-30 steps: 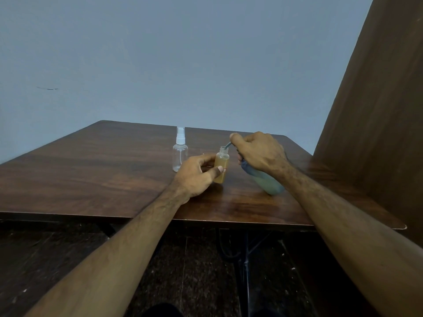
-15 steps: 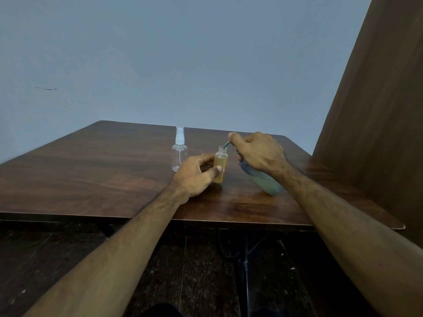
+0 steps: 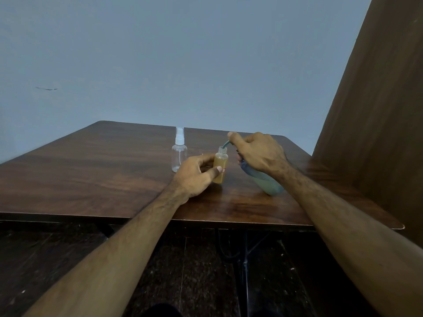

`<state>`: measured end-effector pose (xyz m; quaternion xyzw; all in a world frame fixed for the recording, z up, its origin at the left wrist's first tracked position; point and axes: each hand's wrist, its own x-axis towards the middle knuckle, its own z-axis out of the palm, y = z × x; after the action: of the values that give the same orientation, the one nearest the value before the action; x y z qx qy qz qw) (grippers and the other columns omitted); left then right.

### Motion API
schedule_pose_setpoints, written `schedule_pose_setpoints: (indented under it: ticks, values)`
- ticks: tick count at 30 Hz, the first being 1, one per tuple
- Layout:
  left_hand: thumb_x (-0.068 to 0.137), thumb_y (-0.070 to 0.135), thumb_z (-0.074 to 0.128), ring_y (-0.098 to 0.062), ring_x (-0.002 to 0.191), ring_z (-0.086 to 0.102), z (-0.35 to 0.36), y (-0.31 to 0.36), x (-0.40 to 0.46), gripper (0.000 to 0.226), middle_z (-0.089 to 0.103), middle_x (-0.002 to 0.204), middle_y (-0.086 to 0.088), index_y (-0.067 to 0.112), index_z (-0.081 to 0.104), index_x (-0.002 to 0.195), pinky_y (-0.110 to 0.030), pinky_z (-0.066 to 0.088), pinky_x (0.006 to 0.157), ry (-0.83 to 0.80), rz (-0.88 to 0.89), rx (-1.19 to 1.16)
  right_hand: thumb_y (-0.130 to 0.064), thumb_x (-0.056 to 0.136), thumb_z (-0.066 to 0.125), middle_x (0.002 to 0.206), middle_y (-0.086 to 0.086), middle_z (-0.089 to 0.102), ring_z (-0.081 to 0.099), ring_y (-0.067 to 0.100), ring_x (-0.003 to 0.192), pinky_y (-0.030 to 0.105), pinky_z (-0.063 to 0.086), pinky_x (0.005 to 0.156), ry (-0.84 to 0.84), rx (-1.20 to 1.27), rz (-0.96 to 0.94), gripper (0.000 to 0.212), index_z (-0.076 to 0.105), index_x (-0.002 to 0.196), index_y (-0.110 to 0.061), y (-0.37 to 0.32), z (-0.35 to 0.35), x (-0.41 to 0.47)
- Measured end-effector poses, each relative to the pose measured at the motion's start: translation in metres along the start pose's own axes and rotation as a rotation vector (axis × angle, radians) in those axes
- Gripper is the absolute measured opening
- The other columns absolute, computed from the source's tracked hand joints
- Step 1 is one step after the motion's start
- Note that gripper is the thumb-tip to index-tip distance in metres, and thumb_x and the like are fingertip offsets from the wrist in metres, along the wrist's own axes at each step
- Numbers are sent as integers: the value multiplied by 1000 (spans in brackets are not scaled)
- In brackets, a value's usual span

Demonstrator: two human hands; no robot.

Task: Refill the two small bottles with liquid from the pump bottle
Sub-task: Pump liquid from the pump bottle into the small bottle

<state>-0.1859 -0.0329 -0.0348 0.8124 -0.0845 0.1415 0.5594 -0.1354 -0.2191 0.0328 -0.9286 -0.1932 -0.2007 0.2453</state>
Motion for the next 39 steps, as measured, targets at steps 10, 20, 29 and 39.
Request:
schedule_pose_setpoints:
  ticks: [10,20,29,39]
  values:
    - [95,25,69,-12,118,65,0,0,0,39,71,124,9,23,65,133,-44,49,108,2,9,-1,-86,85,25,63,-2,75,70,19,70,38,54,74,18,-9,-3,92,73,58,-13,0,3,1]
    - [94,26,70,-12,118,64,0,0,0,40,71,125,9,23,65,134,-45,49,109,6,-5,-9,-80,86,27,60,-7,74,69,16,69,36,49,70,35,-1,3,84,72,53,-17,2,4,3]
    - [94,25,70,-13,118,65,0,0,0,40,71,125,8,21,65,133,-44,50,108,6,6,-13,-83,85,28,61,-6,75,69,17,70,40,54,75,25,21,18,86,70,52,-16,2,4,4]
    - [94,25,71,-11,116,65,1,0,0,38,71,122,9,23,67,132,-43,50,107,11,4,-22,-73,88,32,65,-8,76,70,19,76,40,54,78,12,36,23,76,70,53,-18,1,1,3]
